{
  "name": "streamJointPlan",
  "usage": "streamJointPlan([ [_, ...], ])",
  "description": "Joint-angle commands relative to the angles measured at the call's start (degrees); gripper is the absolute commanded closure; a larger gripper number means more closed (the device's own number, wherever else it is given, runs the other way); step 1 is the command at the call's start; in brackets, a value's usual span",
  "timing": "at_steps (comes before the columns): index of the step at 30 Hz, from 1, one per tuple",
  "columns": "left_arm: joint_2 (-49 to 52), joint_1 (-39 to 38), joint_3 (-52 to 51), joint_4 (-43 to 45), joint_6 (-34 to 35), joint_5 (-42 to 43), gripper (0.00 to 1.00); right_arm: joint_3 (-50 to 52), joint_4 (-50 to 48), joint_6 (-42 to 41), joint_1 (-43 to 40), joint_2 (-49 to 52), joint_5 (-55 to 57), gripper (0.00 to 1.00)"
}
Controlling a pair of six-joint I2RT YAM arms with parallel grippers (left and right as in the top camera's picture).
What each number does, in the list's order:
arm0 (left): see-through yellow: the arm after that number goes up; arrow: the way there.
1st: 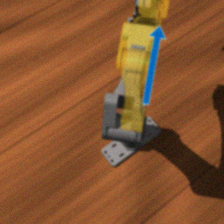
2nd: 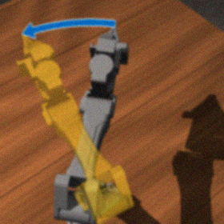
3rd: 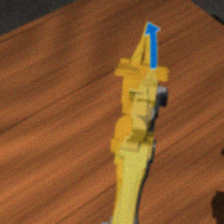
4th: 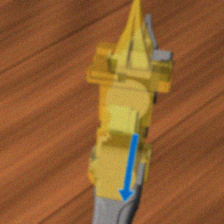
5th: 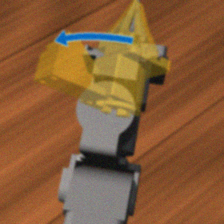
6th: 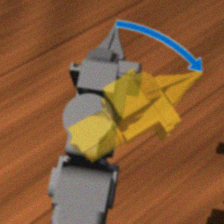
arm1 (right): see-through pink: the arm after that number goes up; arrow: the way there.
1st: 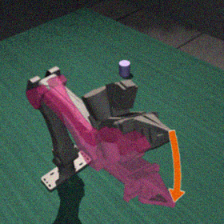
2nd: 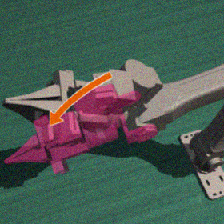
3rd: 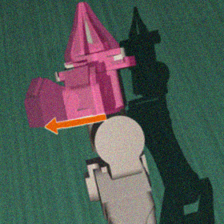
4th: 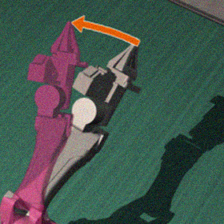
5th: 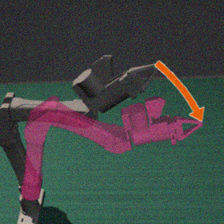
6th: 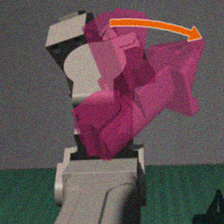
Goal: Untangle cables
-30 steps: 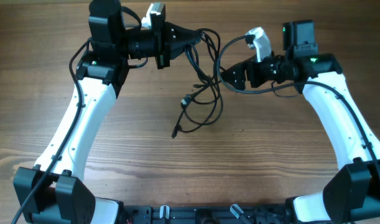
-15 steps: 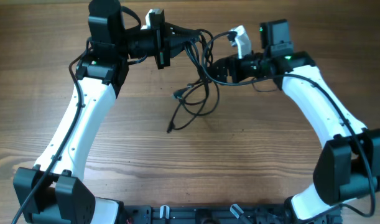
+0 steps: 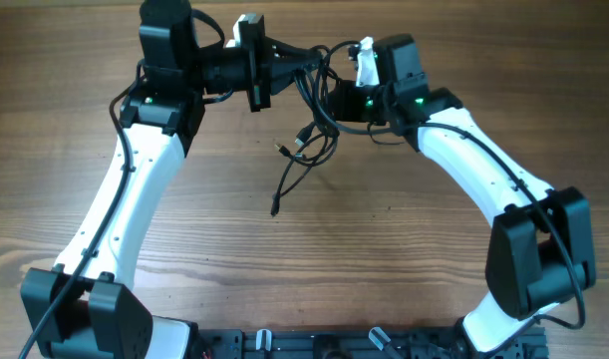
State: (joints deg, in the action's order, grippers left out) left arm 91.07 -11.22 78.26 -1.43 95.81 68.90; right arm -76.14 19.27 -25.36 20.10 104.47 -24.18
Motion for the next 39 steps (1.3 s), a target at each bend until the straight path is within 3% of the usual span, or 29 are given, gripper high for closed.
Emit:
streamJointPlan([
  [1, -2.2, -0.3, 1.6, 0.4, -17.1, 5.7, 0.96, 0.1, 4.8, 1.9, -7.1, -1.3, 3.4, 0.96],
  [4, -2.2, -0.3, 1.6, -2.9, -37.2, 7.8, 0.88, 0.1, 10.1, 4.2, -15.3, -4.7, 3.4, 0.96],
  [6, -2.2, -0.1, 1.6, -13.0, -51.8, 7.7, 0.79, 0.1, 13.0, 4.4, -20.7, -7.1, 3.4, 0.96],
  [7, -2.1, -0.1, 1.6, -20.9, -60.3, 5.1, 0.78, 0.1, 13.8, 4.4, -22.8, -8.3, 3.4, 0.96],
  [9, -2.1, -0.1, 1.6, -35.7, -67.5, -8.5, 0.78, 0.1, 14.8, 4.7, -25.3, -10.9, 3.3, 0.96],
  [11, -2.1, -0.2, 1.6, -49.2, -68.4, -31.1, 0.84, 0.1, 16.2, 6.1, -26.2, -13.9, 3.4, 0.96],
  [12, -2.1, -0.2, 1.6, -52.8, -68.4, -37.6, 0.87, 0.1, 17.2, 6.3, -26.2, -14.9, 3.4, 0.96],
  [14, -2.1, -0.2, 1.6, -56.2, -68.5, -42.8, 0.89, 0.1, 18.8, 6.6, -25.7, -15.9, 3.4, 0.96],
  [16, -2.1, -0.3, 1.6, -56.3, -68.7, -43.1, 0.87, 0.1, 19.8, 6.8, -25.5, -16.0, 3.4, 0.96],
  [17, -2.1, -0.6, 1.6, -55.9, -69.1, -43.0, 0.79, 0.1, 20.3, 6.7, -25.5, -16.0, 3.4, 0.96],
  [22, -1.7, -4.2, 1.1, -53.7, -75.3, -42.8, 0.63, 0.1, 21.5, 6.7, -25.5, -16.0, 3.1, 0.96],
  [25, -1.1, -7.4, -0.5, -50.3, -75.5, -42.8, 0.53, 0.1, 22.8, 5.6, -25.6, -16.0, 1.0, 0.96],
  [30, 1.6, -12.5, -3.0, -42.3, -73.3, -42.9, 0.45, -0.4, 26.2, 4.2, -25.6, -16.0, -3.1, 0.96],
  [32, 3.0, -13.7, -3.5, -38.7, -70.9, -42.9, 0.45, -2.1, 29.4, 4.4, -25.6, -16.0, -2.6, 0.96],
  [33, 5.8, -15.7, -3.5, -28.9, -67.7, -39.8, 0.45, -8.4, 37.1, 4.9, -25.6, -16.0, -4.3, 0.96],
  [36, 9.0, -16.4, -3.5, -25.0, -65.2, -39.5, 0.3, -9.3, 37.9, 6.4, -25.6, -16.0, -9.0, 0.96],
  [39, 14.9, -16.1, -3.5, -13.0, -62.3, -26.8, 0.25, -9.3, 39.2, 9.2, -25.6, -16.0, -10.0, 0.95],
])
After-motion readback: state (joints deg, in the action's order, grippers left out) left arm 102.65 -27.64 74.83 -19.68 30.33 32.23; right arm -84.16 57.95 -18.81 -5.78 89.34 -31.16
